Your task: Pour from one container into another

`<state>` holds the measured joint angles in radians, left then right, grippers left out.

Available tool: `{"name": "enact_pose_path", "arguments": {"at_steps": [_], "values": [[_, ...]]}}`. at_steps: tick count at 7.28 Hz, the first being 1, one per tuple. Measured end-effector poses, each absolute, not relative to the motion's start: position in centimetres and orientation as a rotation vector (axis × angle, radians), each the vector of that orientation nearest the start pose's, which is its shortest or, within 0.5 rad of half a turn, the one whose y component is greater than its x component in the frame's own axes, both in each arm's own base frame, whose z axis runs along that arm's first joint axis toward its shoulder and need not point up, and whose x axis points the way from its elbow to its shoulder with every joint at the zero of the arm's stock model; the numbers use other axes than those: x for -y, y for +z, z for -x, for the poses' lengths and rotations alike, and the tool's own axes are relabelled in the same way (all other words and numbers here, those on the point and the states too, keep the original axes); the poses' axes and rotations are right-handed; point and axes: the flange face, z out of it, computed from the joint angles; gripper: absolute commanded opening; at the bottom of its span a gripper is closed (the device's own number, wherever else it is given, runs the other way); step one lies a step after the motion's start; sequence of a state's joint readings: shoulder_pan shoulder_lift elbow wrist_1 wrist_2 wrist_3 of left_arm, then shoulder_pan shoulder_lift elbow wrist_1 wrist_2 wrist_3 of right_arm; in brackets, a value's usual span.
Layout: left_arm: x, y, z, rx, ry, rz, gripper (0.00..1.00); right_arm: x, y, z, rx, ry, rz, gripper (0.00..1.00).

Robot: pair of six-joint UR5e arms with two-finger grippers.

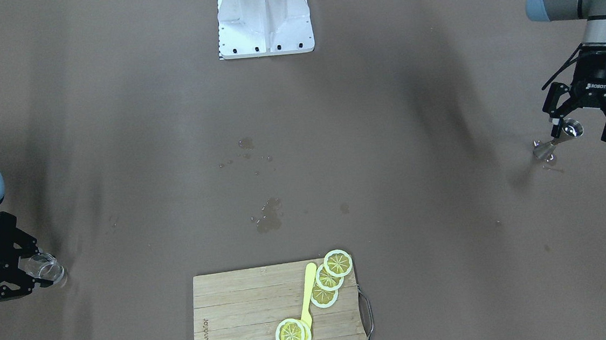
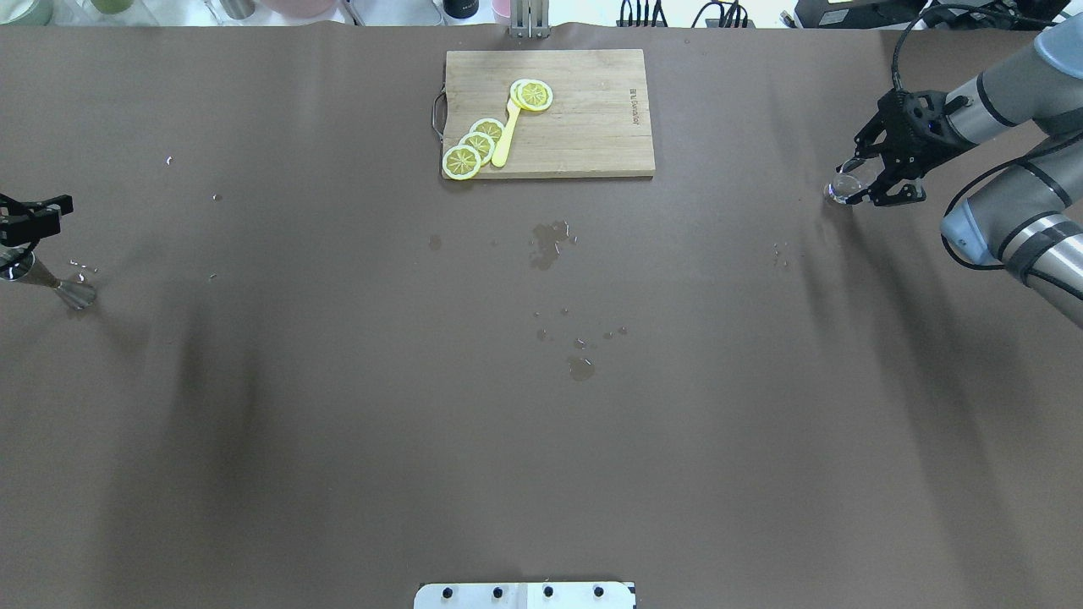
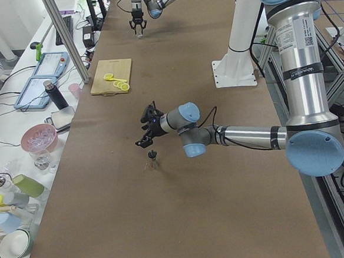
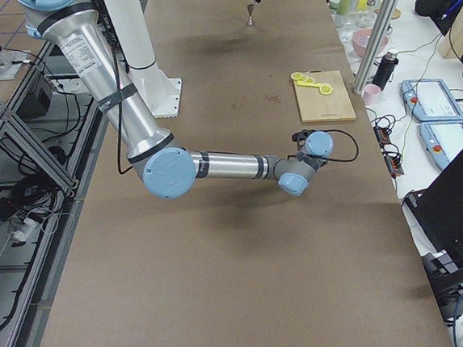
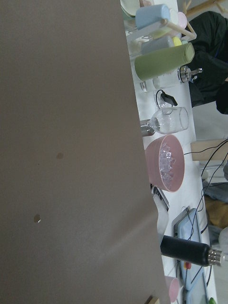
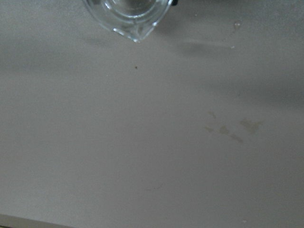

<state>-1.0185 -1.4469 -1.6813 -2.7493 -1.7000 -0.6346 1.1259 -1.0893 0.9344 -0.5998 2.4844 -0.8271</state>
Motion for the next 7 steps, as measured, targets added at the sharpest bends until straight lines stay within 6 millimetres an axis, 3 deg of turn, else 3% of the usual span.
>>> {"name": "enact_pose_path", "arguments": {"at_steps": [2,4,7], "values": [[50.5,55.6,-9.1,-0.717,-0.006,-0.76,0.99,65.3,56.7,25.1,0.783,-1.482,-1.006,0.99],[51.9,58.9,-3.4,-0.69,-0.117,-0.547,0.99,65.3,56.6,25.1,0.786,-1.479,-1.006,0.99],[51.4,63.9,4.6,-0.691,-0.229,-0.265,0.99,65.3,56.3,25.1,0.788,-1.472,-1.013,1.0]]}}
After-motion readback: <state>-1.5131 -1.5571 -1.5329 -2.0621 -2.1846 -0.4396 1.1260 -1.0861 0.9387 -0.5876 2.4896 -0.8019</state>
